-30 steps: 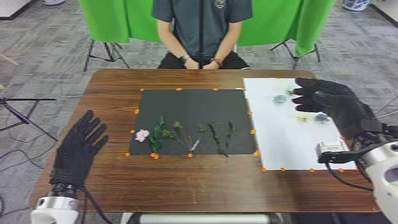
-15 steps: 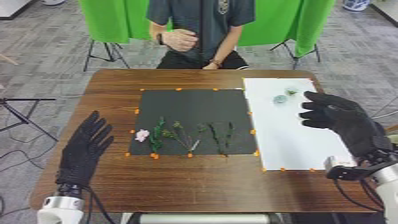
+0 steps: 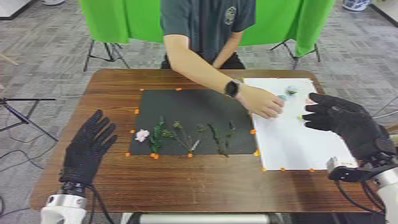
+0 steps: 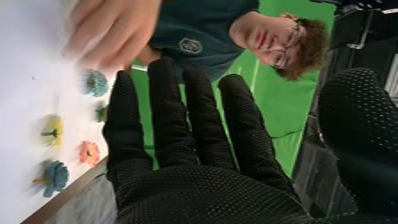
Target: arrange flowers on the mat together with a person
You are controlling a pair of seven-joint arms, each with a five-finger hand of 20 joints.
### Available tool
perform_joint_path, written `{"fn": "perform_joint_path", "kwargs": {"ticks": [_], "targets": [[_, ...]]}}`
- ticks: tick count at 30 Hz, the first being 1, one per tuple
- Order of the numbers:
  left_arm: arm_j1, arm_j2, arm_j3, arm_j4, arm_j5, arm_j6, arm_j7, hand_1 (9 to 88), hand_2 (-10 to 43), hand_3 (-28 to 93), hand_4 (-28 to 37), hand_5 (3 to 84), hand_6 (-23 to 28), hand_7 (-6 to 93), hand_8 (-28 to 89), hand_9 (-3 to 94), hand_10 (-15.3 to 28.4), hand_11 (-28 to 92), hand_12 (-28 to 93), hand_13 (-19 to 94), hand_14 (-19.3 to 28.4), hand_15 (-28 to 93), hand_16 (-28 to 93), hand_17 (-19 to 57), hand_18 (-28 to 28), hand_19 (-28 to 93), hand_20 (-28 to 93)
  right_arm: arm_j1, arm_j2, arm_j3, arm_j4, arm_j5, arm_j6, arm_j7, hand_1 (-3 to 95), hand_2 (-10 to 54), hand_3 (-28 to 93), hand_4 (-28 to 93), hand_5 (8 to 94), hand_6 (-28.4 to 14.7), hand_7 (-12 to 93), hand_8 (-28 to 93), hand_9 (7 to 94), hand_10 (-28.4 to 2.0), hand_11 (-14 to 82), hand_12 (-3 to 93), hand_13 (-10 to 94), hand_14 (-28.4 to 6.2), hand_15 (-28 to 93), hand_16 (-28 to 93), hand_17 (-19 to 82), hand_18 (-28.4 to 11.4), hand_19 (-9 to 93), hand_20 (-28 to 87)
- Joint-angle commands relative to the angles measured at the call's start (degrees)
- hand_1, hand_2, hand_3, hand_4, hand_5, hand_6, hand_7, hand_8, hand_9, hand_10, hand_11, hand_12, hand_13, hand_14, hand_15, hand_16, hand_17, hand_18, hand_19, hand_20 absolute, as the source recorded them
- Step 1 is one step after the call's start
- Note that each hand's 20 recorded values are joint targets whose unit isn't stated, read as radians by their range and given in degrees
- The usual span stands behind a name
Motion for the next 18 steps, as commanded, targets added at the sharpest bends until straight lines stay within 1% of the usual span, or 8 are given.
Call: {"fn": "perform_joint_path", "kwargs": {"ticks": [1, 5, 8, 11, 14, 16, 17, 18], "targets": [[0.01, -0.43, 0.21, 0.55, 0.18, -1.24, -0.62, 26.9, -0.8, 68, -26.8, 25.1, 1.7, 18.0, -10, 18.5, 9.9, 17, 16, 16, 11.2, 14, 6, -13.1, 19.4, 37, 10, -1.65, -0.86, 0.94, -0.46, -0.02, 1.00, -0.54, 18.2, 1.6, 85, -22, 39.6, -6.3, 14, -9, 38.8, -15.1, 18.6, 24.6, 34, -14.1, 31, 23, 9, -22.5, 51, 29], [-0.04, -0.58, 0.34, 0.57, 0.13, -0.85, -0.59, 26.8, -0.8, 68, -26.8, 25.1, 1.7, 18.0, -10, 18.5, 9.9, 17, 16, 16, 11.3, 14, 6, -13.1, 19.3, 37, 10, -1.54, -1.08, 0.76, -0.40, 0.06, 1.03, -0.09, 18.4, 1.5, 85, -22, 39.6, -6.3, 15, -9, 38.9, -15.0, 18.8, 24.4, 34, -14.1, 31, 23, 9, -22.5, 51, 29], [-0.11, -0.68, 0.25, 0.60, 0.17, -0.94, -0.81, 26.9, -0.8, 68, -26.9, 25.2, 1.7, 17.9, -10, 18.5, 9.9, 17, 16, 16, 11.3, 14, 6, -13.1, 19.3, 37, 10, -1.29, -1.20, 0.91, -0.31, -0.26, 1.11, -0.23, 18.4, 1.6, 85, -22, 39.7, -6.3, 15, -9, 38.8, -15.0, 18.8, 24.4, 34, -14.2, 31, 22, 9, -22.4, 51, 29], [0.37, -0.75, 0.09, 0.37, 0.14, -0.72, -0.73, 26.8, -0.8, 68, -26.8, 25.1, 1.7, 17.9, -10, 18.6, 9.9, 17, 16, 16, 11.3, 14, 6, -13.1, 19.4, 37, 10, -1.06, -1.11, 1.11, -0.27, -0.13, 0.77, 0.10, 18.5, 1.7, 85, -22, 39.7, -6.3, 15, -9, 38.8, -14.9, 18.9, 24.4, 34, -14.2, 32, 22, 9, -22.4, 51, 29], [0.50, -0.87, 0.17, 0.41, -0.12, -0.56, -0.65, 26.8, -0.8, 68, -26.8, 25.1, 1.7, 17.9, -10, 18.6, 9.9, 17, 16, 16, 11.3, 14, 6, -13.1, 19.4, 37, 10, -0.91, -1.18, 0.92, -0.19, 0.17, 1.05, 0.39, 18.5, 1.7, 85, -22, 39.8, -6.3, 15, -9, 38.8, -14.9, 18.9, 24.3, 34, -14.2, 32, 22, 9, -22.4, 51, 29], [0.70, -0.92, 0.22, 0.28, 0.07, -0.47, -0.30, 26.9, -0.8, 68, -26.8, 25.1, 1.7, 17.9, -10, 18.5, 9.9, 17, 16, 16, 11.3, 14, 6, -13.1, 19.4, 37, 10, -0.83, -1.29, 1.00, -0.15, 0.14, 0.61, 0.66, 18.5, 1.7, 85, -22, 39.8, -6.3, 15, -9, 38.8, -14.9, 19.0, 24.3, 34, -14.3, 32, 22, 9, -22.5, 51, 29], [0.81, -1.05, 0.17, 0.19, 0.05, -0.48, -0.57, 26.9, -0.8, 68, -26.8, 25.1, 1.7, 17.9, -10, 18.5, 9.9, 17, 16, 16, 11.3, 14, 6, -13.1, 19.4, 37, 10, -0.80, -1.34, 1.06, -0.20, 0.15, 0.45, 1.17, 18.5, 1.8, 85, -22, 39.8, -6.4, 15, -9, 38.8, -14.9, 19.0, 24.3, 34, -14.3, 32, 22, 9, -22.5, 51, 29], [0.90, -1.05, 0.30, 0.15, -0.12, -0.23, -0.31, 26.9, -0.8, 68, -26.8, 25.1, 1.7, 17.9, -10, 18.5, 9.9, 17, 16, 16, 11.3, 14, 6, -13.1, 19.3, 37, 10, -0.71, -1.35, 0.99, -0.20, 0.15, 0.54, 1.26, 18.5, 1.8, 85, -22, 39.8, -6.4, 15, -9, 38.8, -14.9, 19.0, 24.3, 34, -14.2, 32, 22, 9, -22.5, 51, 29]]}}
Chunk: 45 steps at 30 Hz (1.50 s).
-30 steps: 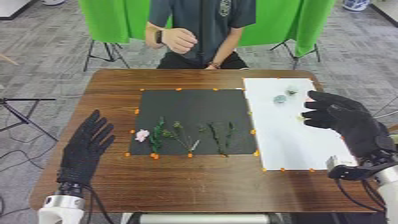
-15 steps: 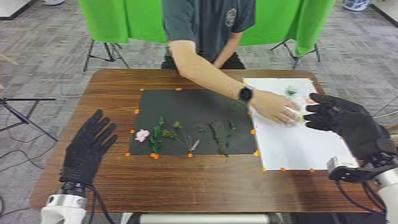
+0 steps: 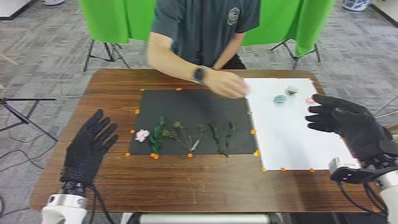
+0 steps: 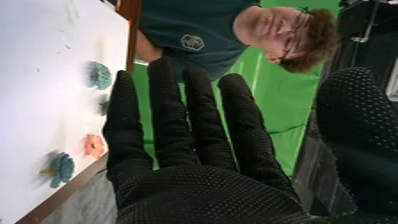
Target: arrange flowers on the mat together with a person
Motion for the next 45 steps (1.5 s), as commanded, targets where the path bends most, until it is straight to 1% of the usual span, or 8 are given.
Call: {"fn": "perform_joint_path", "kwargs": {"ticks": [1, 11, 18, 22, 30, 36, 42, 45], "targets": [[1.15, -0.85, 0.22, -0.02, -0.09, 0.26, 0.02, 26.9, -0.8, 68, -26.8, 25.1, 1.7, 17.9, -10, 18.6, 9.9, 17, 16, 16, 11.2, 14, 6, -13.1, 19.3, 37, 10, 0.08, -0.46, 0.00, -0.12, 0.07, 0.47, 0.99, 18.5, 1.8, 85, -22, 39.8, -6.4, 15, -9, 38.8, -14.9, 19.0, 24.3, 34, -14.2, 32, 22, 9, -22.5, 51, 29], [1.41, -1.53, 0.66, -0.19, 0.05, 0.11, -0.33, 26.9, -0.8, 68, -26.9, 25.1, 1.7, 17.8, -10, 18.6, 9.9, 17, 16, 16, 11.3, 14, 6, -13.1, 19.3, 37, 10, 0.12, -1.07, 0.51, -0.17, -0.11, -0.72, 2.02, 18.4, 2.0, 86, -22, 40.0, -6.4, 15, -9, 39.0, -15.0, 19.0, 24.2, 34, -14.3, 32, 22, 9, -22.5, 51, 29], [1.01, -0.79, 0.43, -0.61, 0.08, -0.03, 0.24, 26.8, -0.8, 68, -26.8, 25.1, 1.6, 18.0, -10, 18.8, 10.0, 18, 16, 17, 11.3, 14, 6, -13.0, 19.3, 37, 10, 1.12, -1.19, -0.80, 0.44, -0.46, -1.06, 1.60, 18.5, 2.3, 86, -22, 40.1, -6.4, 15, -9, 39.0, -15.0, 19.1, 24.2, 34, -14.3, 32, 22, 9, -22.5, 51, 29], [1.62, -0.69, 0.36, -0.68, -0.61, 1.23, 0.08, 26.8, -0.9, 68, -26.8, 25.4, 1.8, 18.0, -10, 19.2, 10.1, 18, 16, 17, 11.6, 14, 6, -13.0, 19.3, 37, 10, 1.94, -0.90, -2.58, 0.93, -0.68, -1.16, 1.54, 18.4, 2.6, 85, -22, 40.2, -6.4, 15, -9, 39.2, -15.0, 19.2, 24.1, 34, -14.4, 32, 22, 9, -22.5, 51, 29], [1.66, 0.44, -0.43, -0.78, -0.60, 0.82, 0.12, 26.9, -0.9, 68, -26.9, 25.6, 1.9, 17.8, -10, 18.8, 10.0, 17, 16, 17, 11.6, 14, 6, -12.9, 19.3, 37, 10, 3.25, -0.17, -5.57, 1.49, -4.07, 1.41, 0.09, 20.4, 0.4, 86, -22, 40.6, -6.2, 16, -9, 40.3, -14.8, 20.4, 24.3, 36, -13.9, 34, 22, 10, -22.2, 53, 30], [1.14, 0.47, 0.20, -0.46, -0.46, 0.45, -0.36, 26.9, -0.9, 68, -26.9, 25.5, 1.9, 17.9, -10, 18.7, 9.9, 17, 16, 17, 11.6, 14, 6, -12.9, 19.3, 37, 10, 10.81, 9.71, -11.13, 6.08, -26.74, 13.43, -2.30, 28.8, -8.3, 80, -28, 46.2, -3.7, 28, -15, 48.7, -12.8, 27.0, 21.8, 47, -11.4, 47, 16, 18, -20.2, 64, 34], [1.18, 0.92, 0.35, -0.45, -0.58, 0.94, -0.01, 26.9, -0.9, 68, -26.9, 25.4, 1.8, 18.0, -10, 18.7, 9.9, 17, 16, 17, 11.5, 14, 6, -13.0, 19.3, 37, 10, 16.70, 17.92, -13.53, 13.25, -61.52, 15.76, -2.55, 32.1, -9.5, 80, -28, 45.9, -2.2, 32, -17, 47.8, -10.8, 28.3, 21.6, 49, -9.7, 51, 16, 21, -19.3, 70, 37], [1.38, 1.00, 0.32, -0.50, -0.51, 1.11, 0.29, 26.9, -0.9, 68, -26.9, 25.3, 1.8, 18.0, -10, 18.6, 9.9, 17, 16, 17, 11.5, 14, 6, -13.0, 19.3, 37, 10, 21.28, 22.63, -18.63, 17.72, -72.84, 15.53, 1.83, 33.1, -9.5, 79, -28, 43.8, -1.6, 33, -17, 45.0, -9.8, 28.8, 21.9, 51, -10.0, 65, 17, 23, -18.3, 75, 40]]}}
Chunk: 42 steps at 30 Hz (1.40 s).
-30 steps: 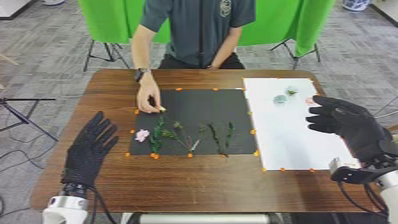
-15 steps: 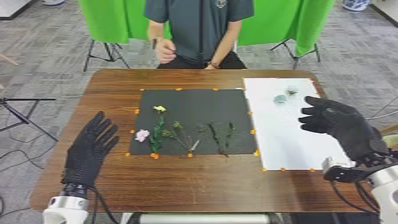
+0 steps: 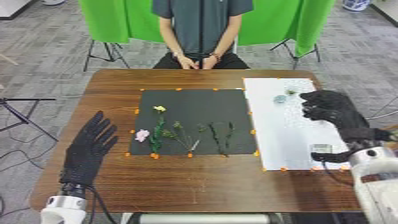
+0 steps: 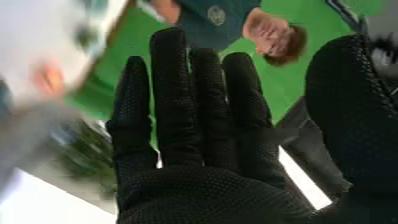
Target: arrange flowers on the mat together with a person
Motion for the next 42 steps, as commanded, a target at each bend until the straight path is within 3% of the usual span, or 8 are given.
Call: {"fn": "perform_joint_path", "kwargs": {"ticks": [1, 5, 9, 19, 24, 34, 38, 42], "targets": [[0.65, 0.32, 0.15, -0.04, -0.16, 0.72, 0.05, 26.9, -0.9, 68, -26.9, 25.3, 1.7, 18.1, -10, 18.6, 9.9, 17, 16, 17, 11.5, 14, 6, -13.0, 19.3, 37, 10, 10.43, 12.26, -5.04, 8.92, -41.32, -0.79, 5.32, 33.5, -9.5, 78, -28, 43.0, -1.4, 34, -17, 44.6, -9.5, 29.0, 22.0, 52, -9.8, 67, 18, 23, -18.3, 76, 41], [0.56, 0.57, 0.14, 0.15, -0.34, 0.88, 0.06, 26.9, -1.0, 69, -27.0, 25.3, 1.7, 18.1, -10, 18.7, 9.9, 17, 16, 17, 11.5, 14, 6, -13.0, 19.3, 37, 10, 12.88, 15.97, -9.64, 14.68, -46.78, 2.72, 9.19, 36.9, -9.5, 76, -28, 45.6, 0.4, 37, -19, 47.8, -8.7, 31.6, 22.4, 55, -9.5, 74, 19, 26, -17.8, 81, 43], [0.15, 0.86, 0.21, 0.39, -0.43, 0.82, -0.08, 26.8, -1.1, 69, -27.1, 25.3, 1.7, 18.3, -10, 18.7, 9.9, 17, 16, 17, 11.4, 14, 6, -12.9, 19.3, 37, 10, 15.29, 16.92, -12.63, 17.56, -48.88, -2.16, 13.32, 39.6, -9.5, 75, -28, 51.7, 2.4, 37, -20, 53.9, -7.4, 32.3, 21.7, 58, -8.9, 75, 20, 28, -17.8, 82, 44], [-0.16, 0.82, 0.33, 0.57, -0.39, 0.58, -0.05, 26.8, -1.0, 69, -27.2, 25.3, 1.7, 18.3, -10, 18.7, 9.9, 17, 16, 17, 11.4, 14, 6, -12.9, 19.3, 37, 10, 20.68, 15.54, -17.89, 22.47, -48.79, -5.89, 12.18, 43.2, -9.5, 72, -28, 53.5, 3.2, 37, -20, 56.2, -6.6, 30.7, 21.7, 59, -8.2, 74, 21, 28, -17.5, 82, 44], [0.23, 1.06, 0.21, 0.32, -0.53, 0.85, 0.31, 26.9, -1.0, 69, -27.2, 25.3, 1.7, 18.4, -10, 18.7, 9.9, 17, 16, 17, 11.4, 14, 6, -12.9, 19.3, 37, 10, 23.06, 14.84, -19.99, 24.00, -47.92, -7.52, 11.03, 56.2, -9.5, 52, -28, 54.4, 3.4, 37, -19, 57.5, -6.5, 30.8, 22.1, 61, -7.5, 73, 21, 28, -17.5, 82, 45], [-0.07, 0.99, 0.22, 0.39, -0.59, 0.97, -0.17, 26.9, -1.1, 69, -27.1, 25.1, 1.5, 18.6, -10, 18.7, 9.8, 17, 16, 17, 11.3, 14, 6, -12.9, 19.3, 37, 10, 24.90, 13.27, -21.34, 26.19, -48.61, -11.79, 10.35, 63.3, -9.5, 40, -28, 55.9, 3.7, 38, -8, 61.0, -5.7, 27.9, 23.5, 65, -6.3, 70, 23, 30, -17.6, 83, 45], [0.02, 0.78, 0.33, 0.20, -0.32, 0.59, -0.29, 26.9, -1.1, 69, -27.1, 25.1, 1.5, 18.6, -10, 18.7, 9.8, 17, 16, 17, 11.2, 14, 6, -12.9, 19.3, 37, 10, 25.85, 12.35, -22.02, 28.01, -49.05, -11.18, 9.78, 56.4, -9.5, 51, -28, 57.2, 3.4, 38, -7, 63.1, -6.6, 27.8, 24.2, 68, -6.1, 71, 24, 32, -18.2, 85, 47], [0.21, 1.04, 0.23, 0.09, -0.42, 0.90, 0.07, 26.9, -1.1, 69, -27.2, 25.1, 1.5, 18.7, -10, 18.7, 9.8, 18, 16, 17, 11.3, 14, 6, -12.8, 19.2, 37, 10, 27.65, 11.82, -24.24, 30.68, -49.81, -5.68, 8.18, 54.9, -9.5, 56, -28, 59.2, 3.0, 42, -6, 68.8, -6.4, 22.8, 31.9, 69, -5.8, 74, 26, 33, -18.6, 88, 50]]}}
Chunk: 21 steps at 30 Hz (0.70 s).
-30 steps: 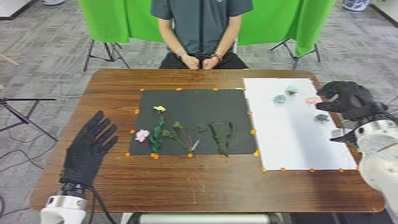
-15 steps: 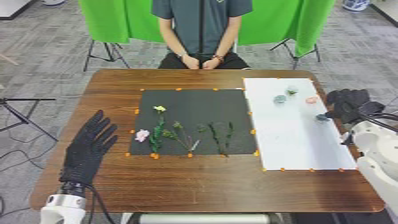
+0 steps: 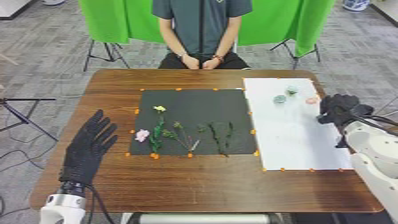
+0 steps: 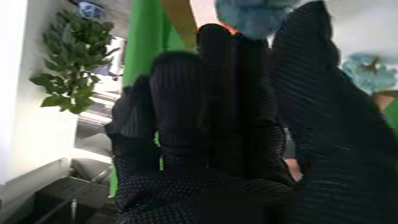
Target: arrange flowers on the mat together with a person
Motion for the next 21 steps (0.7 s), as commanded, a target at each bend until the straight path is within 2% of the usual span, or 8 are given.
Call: {"fn": "perform_joint_path", "kwargs": {"ticks": [1, 2, 5, 9, 13, 17, 21], "targets": [[0.61, -0.05, 0.02, -0.15, -0.17, 0.47, -0.10, 26.9, -1.1, 69, -27.2, 25.1, 1.5, 18.7, -11, 18.7, 9.8, 18, 16, 17, 11.3, 14, 6, -12.8, 19.2, 37, 10, 2.33, -1.09, -2.83, 3.49, -1.38, 6.82, -1.96, 53.9, -9.5, 62, -28, 62.1, 3.1, 44, -6, 73.7, -6.3, 18.6, 38.0, 71, -5.4, 76, 27, 34, -18.8, 89, 51], [0.65, -0.01, -0.08, -0.17, -0.15, 0.48, -0.10, 26.9, -1.1, 69, -27.2, 25.1, 1.5, 18.7, -10, 18.7, 9.8, 18, 16, 17, 11.3, 14, 6, -12.8, 19.2, 37, 10, 2.30, -1.06, -2.91, 3.07, -0.83, 7.39, -2.33, 54.6, -9.5, 67, -28, 67.9, 3.4, 44, -4, 80.5, -5.9, 17.4, 42.1, 74, -4.6, 77, 28, 36, -18.8, 91, 52], [0.97, 0.19, -0.37, -0.32, -0.26, 0.70, 0.05, 26.9, -1.1, 69, -27.2, 25.2, 1.6, 18.9, -11, 18.7, 9.8, 18, 16, 17, 11.3, 14, 6, -12.8, 19.2, 37, 10, 2.39, -1.01, -3.28, 1.84, -0.26, 10.42, -3.86, 54.7, -9.5, 71, -28, 73.2, 3.2, 44, -3, 85.4, -4.7, 17.0, 44.6, 76, -4.0, 77, 28, 38, -19.0, 93, 52], [1.91, 0.92, -1.14, -0.69, -0.33, 1.26, 0.36, 26.9, -1.2, 69, -27.2, 25.1, 1.5, 18.8, -11, 18.7, 9.8, 18, 16, 17, 11.3, 14, 6, -12.8, 19.2, 37, 10, 5.04, -1.57, -6.32, -2.12, 1.57, 15.97, -6.09, 53.6, -9.5, 74, -28, 74.5, 3.0, 43, -1, 86.7, -4.3, 16.8, 44.9, 77, -4.0, 77, 28, 39, -19.2, 93, 52], [3.33, 1.66, -2.71, -1.14, -0.60, 2.23, 0.24, 26.9, -1.2, 69, -27.2, 25.0, 1.4, 18.9, -11, 18.7, 9.7, 18, 16, 17, 11.3, 14, 6, -12.8, 19.2, 37, 10, 14.80, -4.89, -16.16, -4.27, 4.20, 20.29, -10.48, 53.2, -9.5, 76, -28, 75.7, 2.5, 42, -1, 87.2, -4.4, 16.6, 45.3, 77, -4.1, 77, 28, 39, -19.2, 93, 52], [3.76, 1.89, -3.61, -1.37, -0.66, 2.52, 0.21, 26.8, -1.2, 69, -27.3, 25.1, 1.4, 18.9, -11, 18.8, 9.7, 17, 16, 17, 11.2, 14, 6, -12.8, 19.2, 37, 10, 24.70, -10.95, -26.22, -3.54, 5.12, 21.18, -17.65, 52.8, -9.5, 76, -28, 76.1, 2.3, 41, -1, 87.5, -5.2, 15.6, 45.4, 77, -4.1, 77, 28, 39, -19.0, 93, 52], [3.20, 2.20, -3.44, -1.18, -0.65, 2.38, -0.03, 26.5, -1.3, 69, -27.4, 24.9, 1.1, 19.2, -11, 18.8, 9.5, 17, 16, 17, 11.0, 14, 6, -12.8, 19.2, 37, 10, 31.33, -18.20, -32.82, 0.02, 4.02, 19.19, -24.99, 52.2, -9.5, 77, -28, 75.9, 2.7, 41, -1, 87.5, -5.3, 14.6, 45.7, 77, -4.0, 77, 28, 38, -18.7, 93, 52]]}}
